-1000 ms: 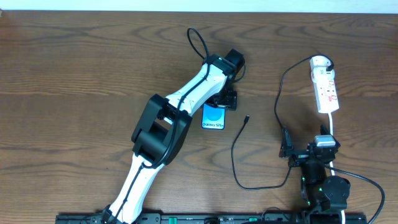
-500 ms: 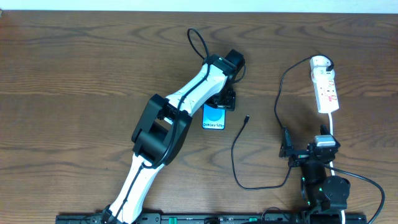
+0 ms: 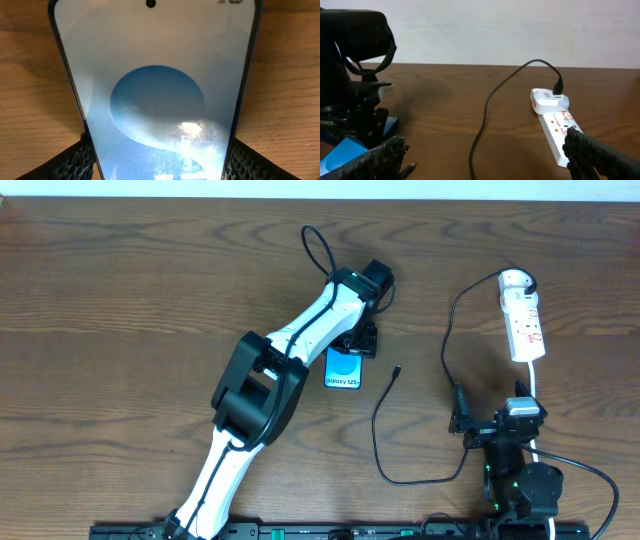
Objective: Plug charger to phone and switch on socket
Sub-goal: 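Close the left gripper on the phone's long edges, then lift the phone with the left gripper and tilt it upright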
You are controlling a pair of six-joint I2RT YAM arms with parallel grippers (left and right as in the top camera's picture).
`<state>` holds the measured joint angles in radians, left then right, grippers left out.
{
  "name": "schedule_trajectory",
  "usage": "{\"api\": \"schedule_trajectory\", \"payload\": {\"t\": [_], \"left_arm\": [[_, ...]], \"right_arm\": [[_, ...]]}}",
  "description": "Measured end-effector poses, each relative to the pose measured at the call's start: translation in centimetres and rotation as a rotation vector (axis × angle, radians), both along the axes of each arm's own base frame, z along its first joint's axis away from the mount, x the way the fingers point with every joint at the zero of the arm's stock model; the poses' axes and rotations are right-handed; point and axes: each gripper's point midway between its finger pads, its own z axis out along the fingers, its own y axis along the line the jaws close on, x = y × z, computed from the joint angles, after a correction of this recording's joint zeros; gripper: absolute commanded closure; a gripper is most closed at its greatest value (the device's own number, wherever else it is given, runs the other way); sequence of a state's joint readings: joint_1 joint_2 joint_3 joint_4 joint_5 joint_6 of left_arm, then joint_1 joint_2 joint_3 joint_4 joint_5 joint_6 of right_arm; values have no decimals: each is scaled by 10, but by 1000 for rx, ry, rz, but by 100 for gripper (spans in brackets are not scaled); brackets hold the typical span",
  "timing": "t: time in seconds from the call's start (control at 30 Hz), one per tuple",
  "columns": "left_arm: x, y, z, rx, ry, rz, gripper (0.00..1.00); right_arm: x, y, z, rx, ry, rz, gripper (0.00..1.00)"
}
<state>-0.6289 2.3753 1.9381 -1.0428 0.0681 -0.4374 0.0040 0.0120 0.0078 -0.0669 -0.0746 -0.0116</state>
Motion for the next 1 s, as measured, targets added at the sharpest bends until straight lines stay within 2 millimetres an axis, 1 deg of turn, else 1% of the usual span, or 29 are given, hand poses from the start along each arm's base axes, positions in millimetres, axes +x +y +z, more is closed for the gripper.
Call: {"api": "schedule_trajectory", "payload": {"t": [0.2,0.33,0.43,0.63,0.73,0.83,0.87,0.9,0.93,0.97,1.0], "left_arm": [[-8,3,4,1,22,7,26],[-9,-1,21,-38,12,7,26],[-14,-9,45,-108,12,6,26],[-27,-21,80,-264,76,19,26],[-38,-32,100,-402,162,33,26],[-47,-44,114,-527,243,41,26],[-51,-51,124,-607,294,46,26],[-53,-54,130,-648,320,48,26],[-57,-60,140,-723,368,52,26],[-58,-62,146,-763,394,55,26],[-59,-65,157,-829,432,59,26]], "right_arm": [[0,0,0,0,0,0,1],[0,0,0,0,0,0,1],[0,0,0,0,0,0,1],[0,0,0,0,0,0,1],[0,0,0,0,0,0,1],[0,0,0,0,0,0,1],[0,0,0,0,0,0,1],[0,0,0,0,0,0,1],[0,0,0,0,0,0,1],[0,0,0,0,0,0,1],[0,0,0,0,0,0,1]]}}
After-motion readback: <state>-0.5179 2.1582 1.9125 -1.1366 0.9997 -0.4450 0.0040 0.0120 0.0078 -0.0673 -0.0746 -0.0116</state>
